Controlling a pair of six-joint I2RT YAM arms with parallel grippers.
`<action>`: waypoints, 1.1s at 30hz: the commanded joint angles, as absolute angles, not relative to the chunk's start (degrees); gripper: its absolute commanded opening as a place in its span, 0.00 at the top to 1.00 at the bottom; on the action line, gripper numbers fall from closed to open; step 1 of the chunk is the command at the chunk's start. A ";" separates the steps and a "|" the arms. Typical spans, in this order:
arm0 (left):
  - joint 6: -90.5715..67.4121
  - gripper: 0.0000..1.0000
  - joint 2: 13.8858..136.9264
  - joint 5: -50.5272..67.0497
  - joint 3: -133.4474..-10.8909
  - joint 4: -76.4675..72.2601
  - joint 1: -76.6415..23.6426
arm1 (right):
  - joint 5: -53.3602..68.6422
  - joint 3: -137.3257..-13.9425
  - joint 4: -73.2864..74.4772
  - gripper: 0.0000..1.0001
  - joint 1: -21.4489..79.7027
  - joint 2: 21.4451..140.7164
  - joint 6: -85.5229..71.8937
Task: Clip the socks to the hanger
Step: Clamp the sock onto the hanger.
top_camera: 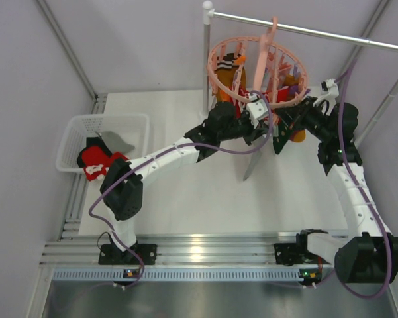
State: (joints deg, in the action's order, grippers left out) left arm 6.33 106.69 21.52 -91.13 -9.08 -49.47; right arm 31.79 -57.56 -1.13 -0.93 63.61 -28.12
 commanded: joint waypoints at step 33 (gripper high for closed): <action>1.85 0.59 98.62 17.50 -82.01 -22.22 -47.29 | 33.92 -60.38 -0.53 0.52 -4.48 62.49 -25.84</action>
